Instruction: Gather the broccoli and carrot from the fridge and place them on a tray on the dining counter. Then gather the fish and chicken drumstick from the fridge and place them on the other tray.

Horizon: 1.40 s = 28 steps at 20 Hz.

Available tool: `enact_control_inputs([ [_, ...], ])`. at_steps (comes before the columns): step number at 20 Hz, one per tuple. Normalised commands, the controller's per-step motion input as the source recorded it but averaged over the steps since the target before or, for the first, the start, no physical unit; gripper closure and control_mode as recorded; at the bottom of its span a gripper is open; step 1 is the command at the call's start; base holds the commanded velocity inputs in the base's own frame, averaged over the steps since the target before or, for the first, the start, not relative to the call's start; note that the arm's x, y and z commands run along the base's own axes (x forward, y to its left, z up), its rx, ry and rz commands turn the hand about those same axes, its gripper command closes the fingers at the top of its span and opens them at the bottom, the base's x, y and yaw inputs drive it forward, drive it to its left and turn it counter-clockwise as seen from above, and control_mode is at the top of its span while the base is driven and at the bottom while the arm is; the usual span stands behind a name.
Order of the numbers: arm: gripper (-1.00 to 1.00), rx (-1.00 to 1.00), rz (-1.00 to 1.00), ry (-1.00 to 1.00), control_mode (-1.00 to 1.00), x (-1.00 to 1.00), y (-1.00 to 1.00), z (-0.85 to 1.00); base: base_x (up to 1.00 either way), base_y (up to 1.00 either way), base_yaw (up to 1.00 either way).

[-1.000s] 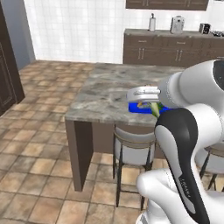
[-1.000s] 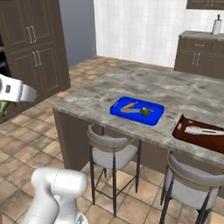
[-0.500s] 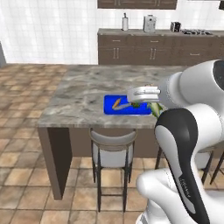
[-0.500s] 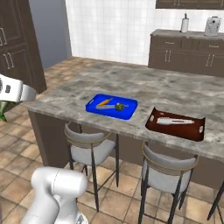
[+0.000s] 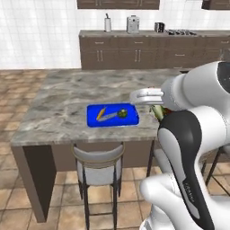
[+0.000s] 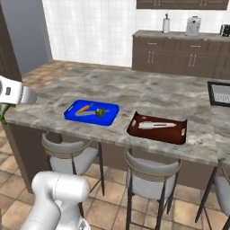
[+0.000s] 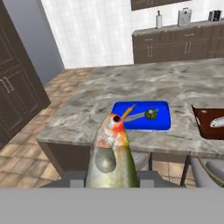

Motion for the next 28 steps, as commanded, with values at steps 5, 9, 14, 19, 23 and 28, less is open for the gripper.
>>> enact_control_inputs([
  [5, 1.0, 0.0, 0.0, 0.0, 1.0, 0.0, 0.0, 0.0, 0.22, -0.52, -0.24],
  [9, 1.0, 0.0, 0.0, 0.0, 1.0, 0.0, 0.0, 0.0, 0.33, -0.46, -0.23],
  [14, 1.0, 0.0, 0.0, 0.0, 1.0, 0.0, 0.0, 0.0, 0.4, -0.44, -0.2],
  [19, 1.0, 0.0, 0.0, 0.0, 1.0, 0.0, 0.0, 0.0, 0.44, -0.39, -0.19],
  [23, 1.0, 0.0, 0.0, 0.0, 1.0, 0.0, 0.0, 0.0, 0.5, -0.26, -0.16],
  [28, 1.0, 0.0, 0.0, 0.0, 1.0, 0.0, 0.0, 0.0, 0.63, -0.02, -0.1],
])
